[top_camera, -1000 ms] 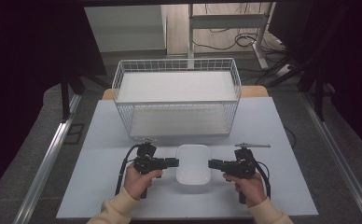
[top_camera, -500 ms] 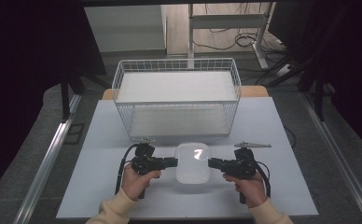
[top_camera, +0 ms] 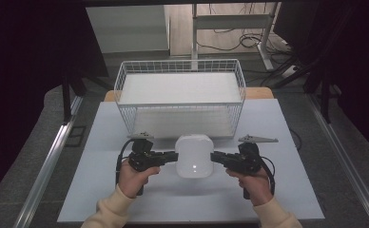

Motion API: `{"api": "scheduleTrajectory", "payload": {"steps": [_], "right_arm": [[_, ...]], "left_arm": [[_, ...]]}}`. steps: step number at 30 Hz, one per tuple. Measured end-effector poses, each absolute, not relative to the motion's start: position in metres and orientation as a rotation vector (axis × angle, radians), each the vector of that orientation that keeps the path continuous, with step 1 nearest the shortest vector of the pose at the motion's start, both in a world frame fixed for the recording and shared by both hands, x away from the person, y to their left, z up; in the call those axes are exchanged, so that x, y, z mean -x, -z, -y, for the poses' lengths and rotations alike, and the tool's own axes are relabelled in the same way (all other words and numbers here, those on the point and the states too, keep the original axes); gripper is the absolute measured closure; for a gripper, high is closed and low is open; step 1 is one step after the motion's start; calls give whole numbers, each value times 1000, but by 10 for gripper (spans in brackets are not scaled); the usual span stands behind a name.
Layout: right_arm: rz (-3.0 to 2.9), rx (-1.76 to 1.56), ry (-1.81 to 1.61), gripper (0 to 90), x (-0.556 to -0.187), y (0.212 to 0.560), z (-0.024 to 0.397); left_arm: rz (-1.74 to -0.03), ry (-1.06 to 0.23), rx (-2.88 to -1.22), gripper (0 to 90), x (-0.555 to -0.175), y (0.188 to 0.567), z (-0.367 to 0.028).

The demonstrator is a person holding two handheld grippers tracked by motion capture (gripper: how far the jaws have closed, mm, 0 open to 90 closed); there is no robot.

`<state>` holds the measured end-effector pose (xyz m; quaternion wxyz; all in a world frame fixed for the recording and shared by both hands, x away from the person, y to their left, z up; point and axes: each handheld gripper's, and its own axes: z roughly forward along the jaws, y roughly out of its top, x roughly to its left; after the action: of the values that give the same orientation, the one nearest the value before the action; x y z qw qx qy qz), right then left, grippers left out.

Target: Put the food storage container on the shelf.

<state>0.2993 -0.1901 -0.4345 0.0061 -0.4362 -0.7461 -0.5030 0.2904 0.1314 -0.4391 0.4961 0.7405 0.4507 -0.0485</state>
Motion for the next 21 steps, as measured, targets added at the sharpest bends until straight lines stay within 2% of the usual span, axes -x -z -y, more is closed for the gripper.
{"api": "scheduleTrajectory", "payload": {"steps": [21], "right_arm": [[2427, 1292, 1665, 790, -316, 384, 177]], "left_arm": [[-1042, 6, -1788, 800, -303, 390, -141]]}}
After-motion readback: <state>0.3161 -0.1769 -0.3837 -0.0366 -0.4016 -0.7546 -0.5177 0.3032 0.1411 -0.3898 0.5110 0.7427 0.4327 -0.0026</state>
